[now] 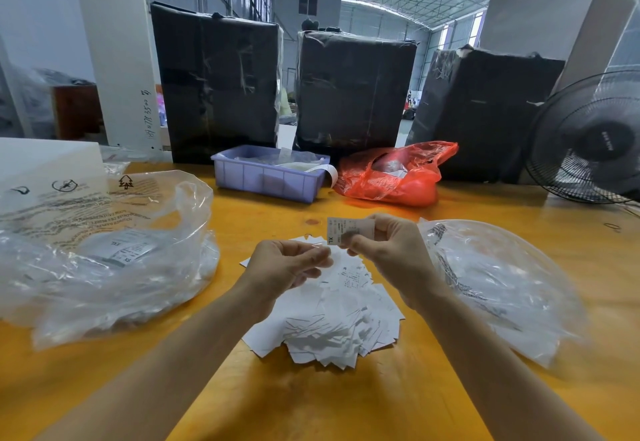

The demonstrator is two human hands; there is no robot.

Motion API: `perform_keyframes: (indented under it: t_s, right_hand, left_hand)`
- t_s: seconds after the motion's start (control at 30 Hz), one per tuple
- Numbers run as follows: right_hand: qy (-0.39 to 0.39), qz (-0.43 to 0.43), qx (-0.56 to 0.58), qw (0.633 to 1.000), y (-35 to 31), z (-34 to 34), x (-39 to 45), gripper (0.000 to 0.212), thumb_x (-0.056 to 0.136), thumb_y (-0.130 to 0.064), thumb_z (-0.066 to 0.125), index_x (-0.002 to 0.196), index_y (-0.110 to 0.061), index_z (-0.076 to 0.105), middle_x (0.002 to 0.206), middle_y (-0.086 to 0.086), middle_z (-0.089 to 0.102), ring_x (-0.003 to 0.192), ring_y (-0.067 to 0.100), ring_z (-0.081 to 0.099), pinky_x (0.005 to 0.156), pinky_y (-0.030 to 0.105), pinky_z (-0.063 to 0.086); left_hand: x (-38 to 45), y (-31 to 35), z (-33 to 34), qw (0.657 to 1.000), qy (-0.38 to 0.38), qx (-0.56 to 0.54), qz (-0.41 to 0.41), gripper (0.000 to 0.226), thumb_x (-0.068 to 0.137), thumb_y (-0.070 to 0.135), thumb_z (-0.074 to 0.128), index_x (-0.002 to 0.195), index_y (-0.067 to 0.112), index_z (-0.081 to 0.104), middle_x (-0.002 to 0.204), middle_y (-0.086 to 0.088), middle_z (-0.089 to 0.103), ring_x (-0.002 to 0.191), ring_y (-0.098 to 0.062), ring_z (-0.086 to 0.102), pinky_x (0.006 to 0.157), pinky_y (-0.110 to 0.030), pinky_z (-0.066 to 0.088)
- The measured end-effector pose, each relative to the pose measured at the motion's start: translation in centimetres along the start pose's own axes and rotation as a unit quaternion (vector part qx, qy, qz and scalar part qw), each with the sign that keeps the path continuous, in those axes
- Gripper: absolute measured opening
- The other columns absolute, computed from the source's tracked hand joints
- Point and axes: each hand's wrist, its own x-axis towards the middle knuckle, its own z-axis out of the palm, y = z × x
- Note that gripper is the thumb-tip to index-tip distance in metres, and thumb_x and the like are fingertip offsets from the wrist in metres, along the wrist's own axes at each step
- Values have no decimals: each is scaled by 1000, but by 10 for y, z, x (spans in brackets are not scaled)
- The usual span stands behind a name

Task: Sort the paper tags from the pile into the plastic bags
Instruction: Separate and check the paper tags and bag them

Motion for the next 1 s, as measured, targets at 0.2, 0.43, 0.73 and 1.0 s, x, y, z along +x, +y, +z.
perform_keyframes:
  t_s: [0.2,0.43,0.73,1.0]
  right_hand:
    - [3,-9,-36,999,1,-1,0,6,79,-3,70,81,-9,68,83,11,71,75,21,65,72,37,54]
    - [-48,7,-37,998,2,1,-1,5,79,-1,70,84,-3,68,72,7,67,63,12,59,57,19,47]
    - [0,-2,-36,999,3,-1,1,8,80,-2,69,87,-3,68,84,15,70,70,18,63,68,30,54]
    - [20,-22,-7,1000,2,-1,3,9,79,-2,70,80,-11,67,81,10,71,68,15,64,64,25,54]
  left_hand:
    - [-1,1,-1,1000,-9,-26,-11,22,63,31,73,78,15,73,78,-1,75,62,-7,62,62,-20,48]
    - [1,3,-3,999,-2,-44,-17,27,60,34,73,80,15,74,80,-3,75,63,-8,64,60,-20,48]
    - [0,3,-1,999,-7,-41,-21,25,63,30,73,81,13,74,80,-2,75,61,-6,65,61,-19,48]
    - [1,1,-3,999,-9,-44,-19,25,65,31,72,83,13,74,82,-2,75,61,-5,66,54,-14,50]
